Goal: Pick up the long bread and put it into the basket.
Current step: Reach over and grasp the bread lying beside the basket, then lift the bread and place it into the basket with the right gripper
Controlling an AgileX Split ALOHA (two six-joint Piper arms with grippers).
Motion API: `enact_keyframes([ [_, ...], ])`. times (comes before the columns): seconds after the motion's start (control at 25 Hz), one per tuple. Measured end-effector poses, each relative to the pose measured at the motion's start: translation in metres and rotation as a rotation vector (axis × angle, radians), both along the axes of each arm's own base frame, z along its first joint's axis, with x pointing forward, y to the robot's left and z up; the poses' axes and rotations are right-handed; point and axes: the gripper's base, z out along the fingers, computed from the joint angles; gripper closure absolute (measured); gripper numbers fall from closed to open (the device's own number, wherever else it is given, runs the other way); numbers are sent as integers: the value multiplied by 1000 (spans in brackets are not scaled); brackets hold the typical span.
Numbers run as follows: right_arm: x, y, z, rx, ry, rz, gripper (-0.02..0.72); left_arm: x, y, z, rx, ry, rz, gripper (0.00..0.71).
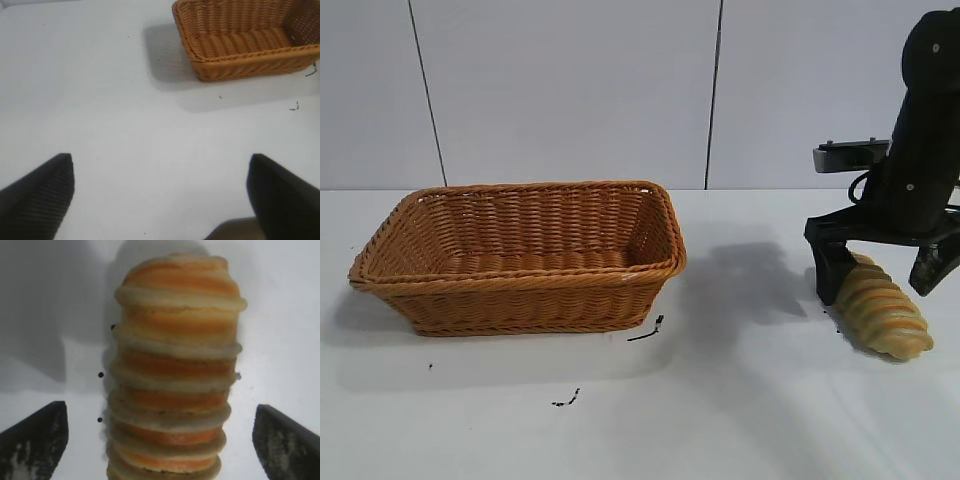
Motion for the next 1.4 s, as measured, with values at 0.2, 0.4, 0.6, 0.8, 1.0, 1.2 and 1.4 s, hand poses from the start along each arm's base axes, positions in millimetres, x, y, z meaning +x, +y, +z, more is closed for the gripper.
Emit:
enact_keyframes([
  [0.2,1,-7,-8,-1,18,-19,10,0,0,0,0,0,0,14],
  [0.4,1,-8,-8,2,17,-21,69,0,0,0,0,0,0,14],
  [0.6,1,-7,-8,4,18,-23,395,0,0,0,0,0,0,14],
  [0.8,1,-7,-7,5,16,-23,587,0,0,0,0,0,0,14],
  [1.0,8,-7,18,0,5,-20,590,0,0,0,0,0,0,14],
  [1.2,23,-6,103,9,-152,-16,594,0,0,0,0,0,0,14],
  [1.4,28,6,161,5,-210,38,602,0,0,0,0,0,0,14],
])
